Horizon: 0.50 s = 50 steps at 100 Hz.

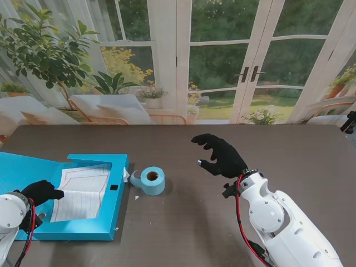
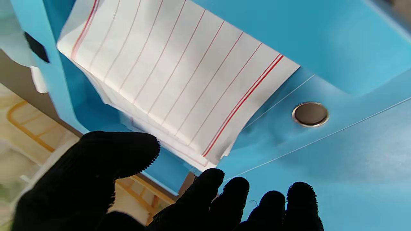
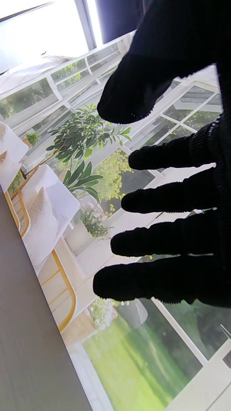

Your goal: Peel a label from the label roll, stick it on the side of the file box and file the documents

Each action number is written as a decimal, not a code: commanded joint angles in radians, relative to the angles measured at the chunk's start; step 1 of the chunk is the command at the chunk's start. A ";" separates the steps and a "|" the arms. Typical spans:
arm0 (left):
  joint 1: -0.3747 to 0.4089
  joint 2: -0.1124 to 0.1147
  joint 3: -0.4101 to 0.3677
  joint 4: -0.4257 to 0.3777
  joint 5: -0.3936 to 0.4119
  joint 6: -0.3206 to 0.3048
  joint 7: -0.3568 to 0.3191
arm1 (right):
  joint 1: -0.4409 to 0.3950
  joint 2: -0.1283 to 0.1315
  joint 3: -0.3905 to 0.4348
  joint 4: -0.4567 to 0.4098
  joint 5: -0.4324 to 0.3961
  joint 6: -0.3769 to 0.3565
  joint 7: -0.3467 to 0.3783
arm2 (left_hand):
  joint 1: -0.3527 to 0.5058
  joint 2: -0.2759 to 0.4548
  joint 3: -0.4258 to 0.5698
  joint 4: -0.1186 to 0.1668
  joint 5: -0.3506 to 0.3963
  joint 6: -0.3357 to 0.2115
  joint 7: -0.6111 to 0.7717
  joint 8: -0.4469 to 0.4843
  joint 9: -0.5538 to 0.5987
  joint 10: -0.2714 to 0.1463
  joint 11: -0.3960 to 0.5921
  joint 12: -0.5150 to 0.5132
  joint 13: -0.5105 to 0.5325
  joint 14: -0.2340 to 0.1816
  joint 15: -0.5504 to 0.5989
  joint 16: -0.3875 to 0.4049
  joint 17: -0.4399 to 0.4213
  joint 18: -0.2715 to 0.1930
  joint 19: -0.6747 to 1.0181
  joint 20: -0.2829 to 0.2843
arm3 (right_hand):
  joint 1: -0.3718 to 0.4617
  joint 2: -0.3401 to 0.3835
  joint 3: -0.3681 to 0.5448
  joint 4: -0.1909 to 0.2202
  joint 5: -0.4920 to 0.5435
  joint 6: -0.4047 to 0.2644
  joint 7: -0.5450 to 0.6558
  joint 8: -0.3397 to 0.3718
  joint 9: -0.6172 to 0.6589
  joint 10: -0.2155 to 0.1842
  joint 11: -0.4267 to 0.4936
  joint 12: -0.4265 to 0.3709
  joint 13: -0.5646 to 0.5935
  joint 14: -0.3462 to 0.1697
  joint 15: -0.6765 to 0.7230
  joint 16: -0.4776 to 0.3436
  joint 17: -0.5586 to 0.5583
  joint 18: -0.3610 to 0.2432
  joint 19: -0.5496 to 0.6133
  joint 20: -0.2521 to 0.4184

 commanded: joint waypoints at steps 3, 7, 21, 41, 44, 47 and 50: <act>0.029 -0.021 -0.012 -0.033 -0.019 -0.040 0.042 | 0.004 -0.002 -0.001 0.005 -0.013 -0.015 0.009 | -0.024 0.021 -0.017 -0.035 -0.016 -0.037 -0.008 -0.005 -0.024 -0.053 0.002 -0.001 -0.038 -0.025 -0.012 -0.012 -0.035 -0.037 -0.042 0.006 | -0.026 0.019 -0.011 0.015 -0.007 -0.003 0.000 0.001 0.002 0.015 -0.013 -0.008 0.008 -0.007 0.006 0.003 -0.467 -0.025 -0.029 0.018; 0.037 -0.027 -0.016 -0.041 -0.031 -0.069 0.068 | 0.006 -0.002 -0.001 0.008 -0.019 -0.021 0.006 | -0.026 0.024 -0.016 -0.036 -0.017 -0.066 -0.006 -0.005 -0.026 -0.079 0.003 0.002 -0.040 -0.042 -0.010 -0.011 -0.048 -0.055 -0.045 0.008 | -0.031 0.018 -0.014 0.014 0.002 -0.008 0.001 0.001 0.002 0.014 -0.014 -0.008 0.005 -0.007 0.004 0.002 -0.468 -0.025 -0.029 0.018; 0.056 -0.049 -0.020 -0.073 -0.059 -0.187 0.162 | 0.010 0.000 0.005 0.004 -0.033 -0.033 0.006 | -0.030 0.022 -0.017 -0.040 0.000 -0.155 -0.002 -0.004 0.000 -0.098 0.016 0.019 -0.014 -0.063 0.005 0.002 -0.075 -0.079 -0.044 0.019 | -0.051 0.018 -0.027 0.009 0.039 -0.032 -0.005 -0.002 0.001 0.009 -0.018 -0.009 -0.006 -0.006 -0.003 0.000 -0.474 -0.023 -0.036 0.018; 0.052 -0.075 0.025 -0.100 -0.113 -0.377 0.302 | 0.003 0.014 0.028 -0.024 -0.044 -0.034 0.056 | -0.027 0.012 -0.011 -0.039 0.042 -0.174 0.010 0.000 0.068 -0.130 0.032 0.041 0.043 -0.042 0.023 0.021 -0.066 -0.070 -0.038 0.029 | -0.098 0.046 -0.089 0.000 0.134 -0.051 -0.029 -0.003 -0.001 0.002 -0.031 -0.009 -0.038 -0.002 -0.044 -0.014 -0.490 -0.020 -0.071 0.016; 0.048 -0.079 0.037 -0.096 -0.125 -0.415 0.325 | 0.002 0.016 0.031 -0.028 -0.046 -0.035 0.064 | -0.026 0.008 -0.010 -0.038 0.048 -0.176 0.013 0.001 0.080 -0.133 0.034 0.044 0.052 -0.036 0.024 0.024 -0.059 -0.065 -0.036 0.031 | -0.105 0.052 -0.097 -0.001 0.135 -0.051 -0.030 -0.003 -0.003 -0.002 -0.034 -0.010 -0.045 -0.003 -0.049 -0.015 -0.494 -0.020 -0.076 0.015; 0.040 -0.083 0.055 -0.091 -0.141 -0.452 0.352 | 0.000 0.018 0.035 -0.032 -0.047 -0.035 0.070 | -0.021 0.001 -0.005 -0.035 0.059 -0.180 0.018 0.003 0.092 -0.136 0.036 0.047 0.060 -0.033 0.026 0.027 -0.056 -0.060 -0.035 0.031 | -0.111 0.058 -0.103 -0.002 0.146 -0.055 -0.027 -0.001 -0.002 -0.003 -0.036 -0.011 -0.051 -0.004 -0.053 -0.016 -0.497 -0.020 -0.080 0.015; 0.032 -0.087 0.073 -0.083 -0.155 -0.487 0.374 | -0.005 0.019 0.040 -0.039 -0.047 -0.033 0.076 | -0.017 -0.003 -0.001 -0.031 0.067 -0.187 0.021 0.005 0.102 -0.139 0.038 0.049 0.065 -0.030 0.027 0.029 -0.056 -0.058 -0.036 0.032 | -0.110 0.061 -0.115 0.000 0.152 -0.057 -0.030 0.000 0.005 -0.006 -0.042 -0.012 -0.051 -0.001 -0.062 -0.019 -0.498 -0.019 -0.090 0.016</act>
